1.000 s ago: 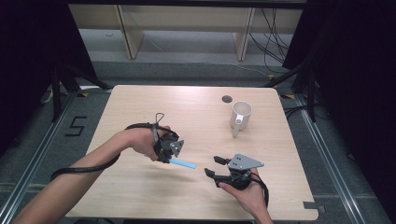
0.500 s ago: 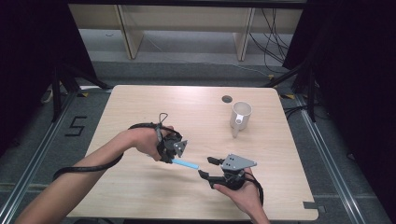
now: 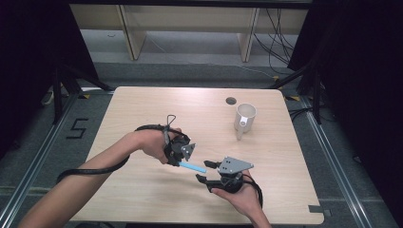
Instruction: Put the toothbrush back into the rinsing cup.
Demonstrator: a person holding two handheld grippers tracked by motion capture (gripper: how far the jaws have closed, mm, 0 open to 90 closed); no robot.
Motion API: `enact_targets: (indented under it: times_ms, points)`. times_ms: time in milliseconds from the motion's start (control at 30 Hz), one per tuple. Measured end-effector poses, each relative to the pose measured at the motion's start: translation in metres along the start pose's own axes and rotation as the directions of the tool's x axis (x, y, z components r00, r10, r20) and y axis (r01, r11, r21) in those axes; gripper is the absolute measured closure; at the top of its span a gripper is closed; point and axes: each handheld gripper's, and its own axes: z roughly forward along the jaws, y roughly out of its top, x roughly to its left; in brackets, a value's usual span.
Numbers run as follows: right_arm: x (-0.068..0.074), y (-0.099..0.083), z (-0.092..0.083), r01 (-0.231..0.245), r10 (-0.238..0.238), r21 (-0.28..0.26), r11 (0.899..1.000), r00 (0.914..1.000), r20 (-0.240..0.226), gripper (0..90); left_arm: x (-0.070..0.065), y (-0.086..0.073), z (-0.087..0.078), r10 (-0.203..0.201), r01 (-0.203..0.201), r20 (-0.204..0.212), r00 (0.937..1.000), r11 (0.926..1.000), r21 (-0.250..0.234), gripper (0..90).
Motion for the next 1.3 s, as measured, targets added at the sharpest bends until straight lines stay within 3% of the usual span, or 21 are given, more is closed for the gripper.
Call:
enact_targets:
  times_ms: [100,233,267,300,467,567,600,733,1200,1300]
  points:
    - [0.003,0.0,0.004,-0.012,0.012,0.006,1.0,0.9999,0.002,45.6,0.0,0.001,0.001,0.006,-0.006,-0.001,1.0,1.0,-0.001,78.4]
    - [0.003,0.0,0.006,0.0,0.0,0.015,1.0,1.0,-0.003,48.4,0.0,0.002,0.001,0.006,-0.006,0.003,1.0,1.0,-0.003,78.5]
    - [0.001,0.0,0.009,0.022,-0.022,0.007,1.0,0.9998,-0.001,49.7,0.0,0.004,0.001,0.006,-0.006,0.0,1.0,0.9999,-0.009,78.5]
    - [0.003,0.0,0.01,0.004,-0.004,0.001,1.0,1.0,0.002,50.2,0.0,0.004,0.001,0.006,-0.006,0.003,1.0,0.9999,-0.01,78.5]
    - [0.001,0.001,0.013,0.023,-0.023,0.006,1.0,0.9997,0.0,52.8,0.0,0.007,0.001,0.014,-0.014,0.007,0.9999,0.9998,-0.016,78.5]
    - [0.0,0.0,0.013,0.012,-0.012,0.009,1.0,0.9996,-0.026,55.6,0.0,0.01,-0.001,0.024,-0.024,0.008,0.9997,0.9993,-0.027,78.4]
    - [-0.001,0.0,0.013,0.031,-0.03,0.009,0.999,0.9994,-0.016,56.5,0.0,0.011,-0.002,0.028,-0.028,0.005,0.9996,0.9993,-0.025,78.5]
    - [0.0,-0.001,0.013,0.03,-0.03,0.004,1.0,0.9991,-0.031,60.3,-0.001,0.012,-0.003,0.03,-0.03,0.005,0.9995,0.9992,-0.026,78.5]
    - [0.001,-0.001,0.012,0.028,-0.028,0.004,1.0,0.999,-0.036,69.2,-0.001,0.014,-0.003,0.033,-0.033,0.009,0.9994,0.9989,-0.035,78.4]
    - [0.0,-0.001,0.012,0.047,-0.047,-0.005,0.999,0.9985,-0.026,70.3,-0.002,0.015,-0.004,0.036,-0.035,0.014,0.9993,0.9985,-0.041,78.4]
